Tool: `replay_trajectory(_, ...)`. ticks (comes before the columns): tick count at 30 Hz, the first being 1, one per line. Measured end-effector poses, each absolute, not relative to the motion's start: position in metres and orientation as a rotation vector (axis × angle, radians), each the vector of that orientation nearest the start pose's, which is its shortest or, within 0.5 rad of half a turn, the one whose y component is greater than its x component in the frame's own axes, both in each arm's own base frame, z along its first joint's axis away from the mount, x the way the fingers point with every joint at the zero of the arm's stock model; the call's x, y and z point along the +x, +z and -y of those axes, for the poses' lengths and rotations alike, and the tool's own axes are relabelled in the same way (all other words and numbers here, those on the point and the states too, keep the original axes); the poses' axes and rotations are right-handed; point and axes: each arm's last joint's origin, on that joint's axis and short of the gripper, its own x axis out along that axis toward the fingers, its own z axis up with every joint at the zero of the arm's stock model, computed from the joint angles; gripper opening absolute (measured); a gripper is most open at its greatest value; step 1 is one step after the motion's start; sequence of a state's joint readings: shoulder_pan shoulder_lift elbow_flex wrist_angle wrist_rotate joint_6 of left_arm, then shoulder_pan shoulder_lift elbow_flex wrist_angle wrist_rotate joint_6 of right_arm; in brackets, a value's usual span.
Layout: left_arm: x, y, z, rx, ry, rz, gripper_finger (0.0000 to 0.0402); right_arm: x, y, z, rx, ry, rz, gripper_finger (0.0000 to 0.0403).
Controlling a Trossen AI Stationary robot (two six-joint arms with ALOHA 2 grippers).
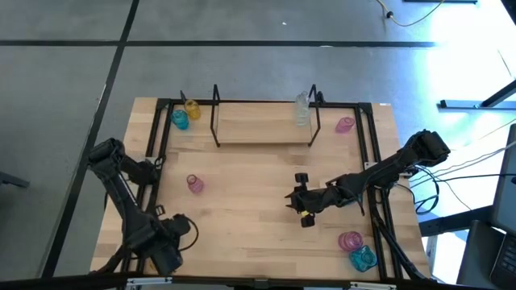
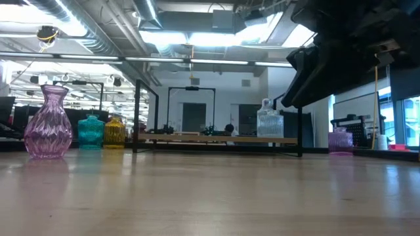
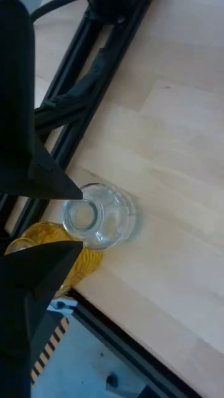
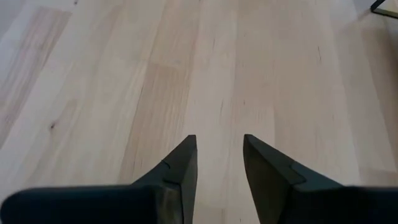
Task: Sort vases onto shelf
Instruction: Put the transparent vase aligned with the other transparent vase on the shelf
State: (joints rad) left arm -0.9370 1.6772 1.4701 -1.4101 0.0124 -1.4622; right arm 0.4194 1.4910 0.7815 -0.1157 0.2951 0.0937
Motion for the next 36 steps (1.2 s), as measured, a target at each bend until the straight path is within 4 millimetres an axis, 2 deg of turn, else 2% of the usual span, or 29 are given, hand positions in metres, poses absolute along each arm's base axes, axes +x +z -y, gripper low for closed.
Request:
replay_trajectory(8,0.157,0.276,0.242,-0.34,0.505,-1.518,0.011,0.264,0.176,-0.108,-0.205,0.078,-0.787,0.0115)
replay_trajectory(10,0.15,0.28,0.237,-0.392,0.537,-1.487,0.011,0.261,0.172,-0.107,-0.21,0.077,-0.8,0.0115)
replay_trajectory(15,0.131,0.303,0.218,-0.588,0.56,-1.285,0.011,0.259,0.168,-0.106,-0.212,0.067,-0.809,0.0115)
replay_trajectory(19,0.122,0.304,0.204,-0.688,0.625,-1.216,0.011,0.259,0.168,-0.106,-0.212,0.067,-0.808,0.0115)
replay_trajectory(28,0.137,0.273,0.207,-0.713,0.58,-1.255,0.011,0.26,0.169,-0.106,-0.209,0.066,-0.801,0.0115)
replay_trajectory(36,0.141,0.271,0.205,-0.754,0.591,-1.322,0.0138,0.26,0.169,-0.106,-0.204,0.067,-0.791,0.0115)
